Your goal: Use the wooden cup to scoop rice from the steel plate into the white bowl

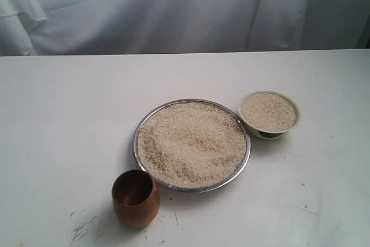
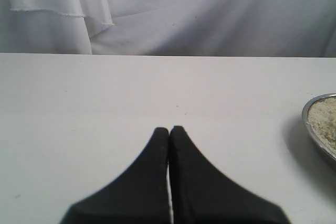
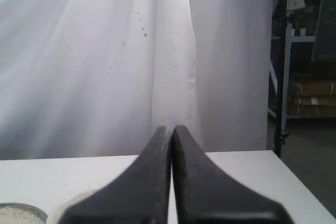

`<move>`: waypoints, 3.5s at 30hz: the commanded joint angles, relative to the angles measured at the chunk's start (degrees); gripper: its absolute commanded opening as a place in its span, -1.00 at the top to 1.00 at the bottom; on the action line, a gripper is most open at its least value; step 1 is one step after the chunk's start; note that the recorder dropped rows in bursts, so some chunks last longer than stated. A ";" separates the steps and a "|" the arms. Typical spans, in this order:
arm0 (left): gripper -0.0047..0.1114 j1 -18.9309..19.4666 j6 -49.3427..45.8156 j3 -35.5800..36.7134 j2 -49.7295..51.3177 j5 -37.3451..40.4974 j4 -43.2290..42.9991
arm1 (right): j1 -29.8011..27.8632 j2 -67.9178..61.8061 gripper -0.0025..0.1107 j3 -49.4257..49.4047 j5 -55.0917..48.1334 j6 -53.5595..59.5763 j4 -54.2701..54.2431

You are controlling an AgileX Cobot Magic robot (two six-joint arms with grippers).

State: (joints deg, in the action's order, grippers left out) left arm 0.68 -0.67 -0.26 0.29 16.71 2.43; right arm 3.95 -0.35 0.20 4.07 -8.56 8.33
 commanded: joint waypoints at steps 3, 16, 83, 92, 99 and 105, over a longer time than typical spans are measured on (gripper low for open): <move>0.92 -0.09 0.18 0.26 -0.29 -0.36 0.04 | 0.05 0.35 0.96 -0.20 8.43 -1.52 -0.22; 0.92 -0.09 0.18 0.26 -0.29 -0.36 0.04 | 0.05 -4.29 0.96 11.84 12.92 -1.78 -4.69; 0.92 -0.09 0.18 0.26 -0.29 -0.36 0.04 | 48.98 -98.47 0.75 72.31 -45.46 20.76 -21.36; 0.92 -0.09 0.18 0.26 -0.29 -0.36 0.04 | 52.70 -101.43 -0.05 72.31 -37.03 23.81 -20.02; 0.92 -0.09 0.18 0.26 -0.29 -0.36 0.04 | 53.44 -103.70 -0.54 72.31 -36.27 21.86 -20.37; 0.92 -0.09 0.18 0.26 -0.29 -0.36 0.04 | 54.72 -106.44 -0.54 72.31 -37.73 19.02 -20.40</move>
State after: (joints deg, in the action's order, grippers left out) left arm 0.68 -0.67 -0.26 0.29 16.71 2.43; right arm 58.51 -106.66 72.13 -33.39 11.22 -12.25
